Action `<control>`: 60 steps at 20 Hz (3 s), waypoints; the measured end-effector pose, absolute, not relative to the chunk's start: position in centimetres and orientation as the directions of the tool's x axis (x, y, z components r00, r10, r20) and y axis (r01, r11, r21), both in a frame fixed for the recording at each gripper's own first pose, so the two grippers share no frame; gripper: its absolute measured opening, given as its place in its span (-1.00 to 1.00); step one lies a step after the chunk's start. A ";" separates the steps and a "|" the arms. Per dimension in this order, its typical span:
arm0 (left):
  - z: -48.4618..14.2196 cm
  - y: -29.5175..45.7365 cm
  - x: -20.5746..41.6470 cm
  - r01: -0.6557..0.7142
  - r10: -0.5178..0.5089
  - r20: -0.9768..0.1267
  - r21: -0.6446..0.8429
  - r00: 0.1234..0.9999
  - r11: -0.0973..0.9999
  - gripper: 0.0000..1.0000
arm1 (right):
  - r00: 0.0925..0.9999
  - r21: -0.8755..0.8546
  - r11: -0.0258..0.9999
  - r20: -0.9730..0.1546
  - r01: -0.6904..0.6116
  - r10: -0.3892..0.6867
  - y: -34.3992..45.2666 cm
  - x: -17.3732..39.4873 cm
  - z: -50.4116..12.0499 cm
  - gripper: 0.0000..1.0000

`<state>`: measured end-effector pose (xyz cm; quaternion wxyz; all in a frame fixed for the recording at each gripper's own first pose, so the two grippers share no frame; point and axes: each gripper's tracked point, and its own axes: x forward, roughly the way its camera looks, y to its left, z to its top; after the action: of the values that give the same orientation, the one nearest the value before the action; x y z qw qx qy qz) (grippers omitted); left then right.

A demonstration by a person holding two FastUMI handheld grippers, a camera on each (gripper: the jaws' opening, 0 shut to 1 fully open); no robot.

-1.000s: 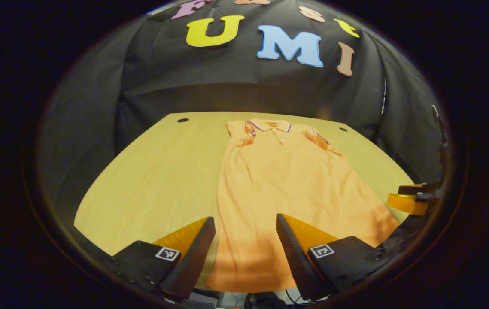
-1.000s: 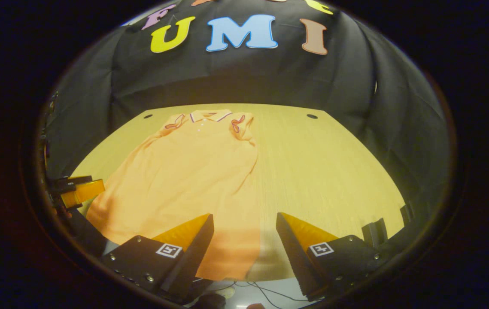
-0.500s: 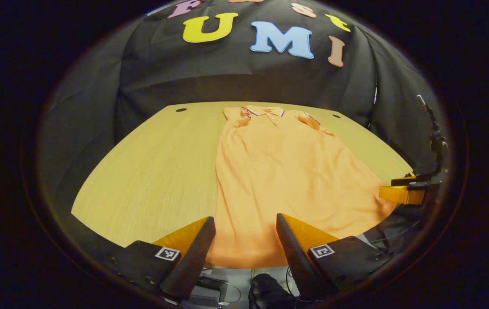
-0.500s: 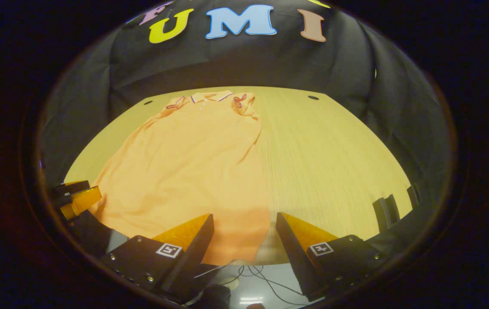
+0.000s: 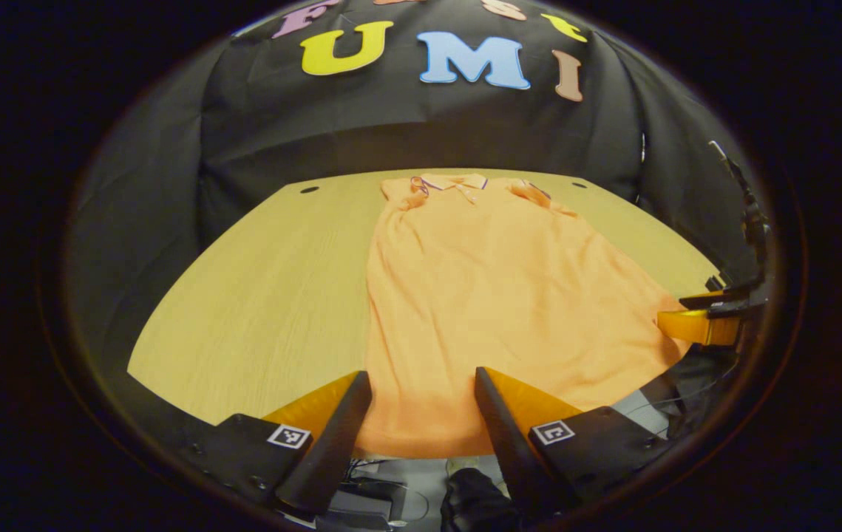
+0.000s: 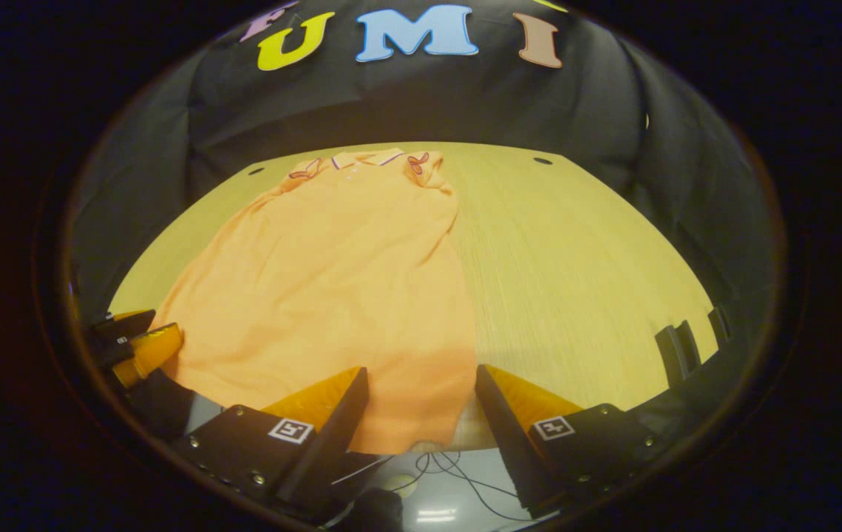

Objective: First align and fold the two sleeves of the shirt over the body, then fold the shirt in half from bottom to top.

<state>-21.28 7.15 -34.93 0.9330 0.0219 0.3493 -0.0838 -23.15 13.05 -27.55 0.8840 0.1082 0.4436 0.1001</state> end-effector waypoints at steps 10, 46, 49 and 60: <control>-35.0 6.3 -20.8 0.139 -0.115 -0.680 -0.020 0.724 0.990 -0.87 | 0.569 0.419 0.908 -0.747 0.003 0.342 13.5 -23.5 -27.2 -0.86; -24.2 2.5 8.3 0.248 -0.207 -0.555 -0.001 0.806 0.969 -0.88 | 0.728 0.342 0.939 -0.638 -0.026 0.252 10.8 3.5 -17.1 -0.99; -24.6 2.2 11.8 0.256 -0.222 -0.552 -0.017 0.803 0.967 -0.87 | 0.726 0.338 0.941 -0.649 0.006 0.228 11.2 6.1 -17.6 -0.99; -25.8 1.8 24.1 0.265 -0.262 -0.506 -0.069 0.822 0.962 -0.88 | 0.729 0.267 0.962 -0.670 0.061 0.140 12.3 16.7 -19.1 -1.00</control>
<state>24.08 1.83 -25.79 0.9544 0.0024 0.2649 -0.1380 16.73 12.35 -19.06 0.9196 0.1364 0.3677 0.0214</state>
